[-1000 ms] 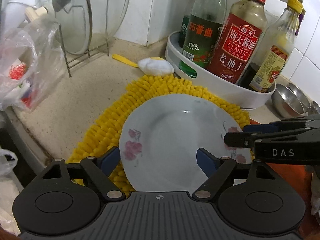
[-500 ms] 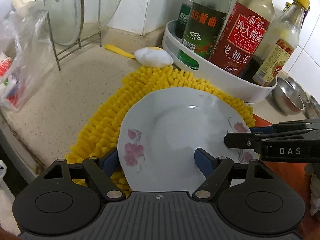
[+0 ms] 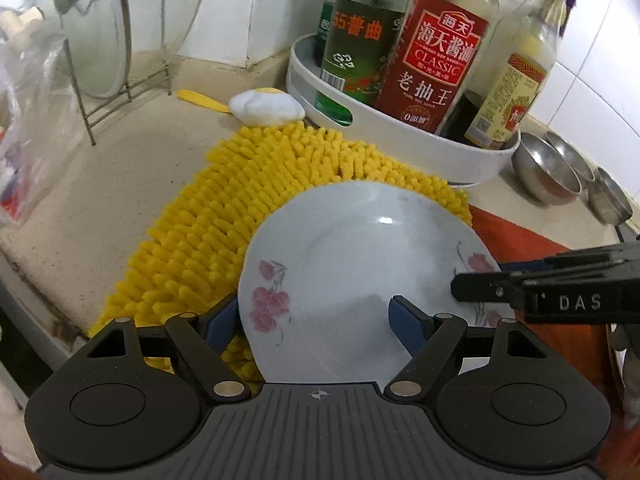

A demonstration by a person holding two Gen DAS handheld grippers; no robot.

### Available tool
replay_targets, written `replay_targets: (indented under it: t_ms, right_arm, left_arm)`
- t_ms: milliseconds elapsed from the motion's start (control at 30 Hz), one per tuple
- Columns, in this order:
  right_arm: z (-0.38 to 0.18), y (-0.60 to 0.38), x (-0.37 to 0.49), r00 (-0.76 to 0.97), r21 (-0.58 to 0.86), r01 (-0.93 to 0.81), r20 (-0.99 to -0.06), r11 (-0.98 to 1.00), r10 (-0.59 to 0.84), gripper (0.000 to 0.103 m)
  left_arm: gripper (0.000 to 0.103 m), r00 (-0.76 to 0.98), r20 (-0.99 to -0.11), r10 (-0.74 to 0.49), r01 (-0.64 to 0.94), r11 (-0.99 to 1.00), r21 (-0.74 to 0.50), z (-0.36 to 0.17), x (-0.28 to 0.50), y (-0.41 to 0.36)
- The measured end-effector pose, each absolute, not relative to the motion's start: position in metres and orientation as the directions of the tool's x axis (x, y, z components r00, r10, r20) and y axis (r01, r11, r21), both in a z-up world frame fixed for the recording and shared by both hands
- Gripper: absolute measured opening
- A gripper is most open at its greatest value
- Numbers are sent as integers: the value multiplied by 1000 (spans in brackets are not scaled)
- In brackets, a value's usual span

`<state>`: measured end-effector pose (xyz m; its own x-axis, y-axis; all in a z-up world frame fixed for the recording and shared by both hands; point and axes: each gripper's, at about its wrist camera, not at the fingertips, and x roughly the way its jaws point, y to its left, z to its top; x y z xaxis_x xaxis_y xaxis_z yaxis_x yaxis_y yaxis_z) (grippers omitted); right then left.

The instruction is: Organize plates and bowls

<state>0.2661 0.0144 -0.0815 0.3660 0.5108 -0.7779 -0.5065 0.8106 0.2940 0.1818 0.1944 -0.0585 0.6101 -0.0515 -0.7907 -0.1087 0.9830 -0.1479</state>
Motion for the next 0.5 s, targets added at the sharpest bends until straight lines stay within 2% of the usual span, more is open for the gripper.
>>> replay_targets:
  t_ms: [167, 267, 400, 500]
  right_arm:
    - [-80, 11, 260, 386, 299, -496, -765, 815, 515, 36]
    - [-81, 14, 259, 392, 296, -493, -764, 818, 513, 37]
    - [-82, 20, 257, 414, 278, -486, -762, 829, 498, 38]
    - [-81, 17, 255, 415, 287, -480, -759, 829, 502, 37]
  left_arm:
    - [91, 604, -797, -35, -124, 983, -137, -66, 183, 203]
    - [91, 608, -792, -53, -113, 982, -152, -68, 185, 202]
    - [92, 618, -786, -38, -75, 991, -107, -66, 184, 187]
    - [86, 612, -790, -39, -106, 986, -131, -64, 184, 192]
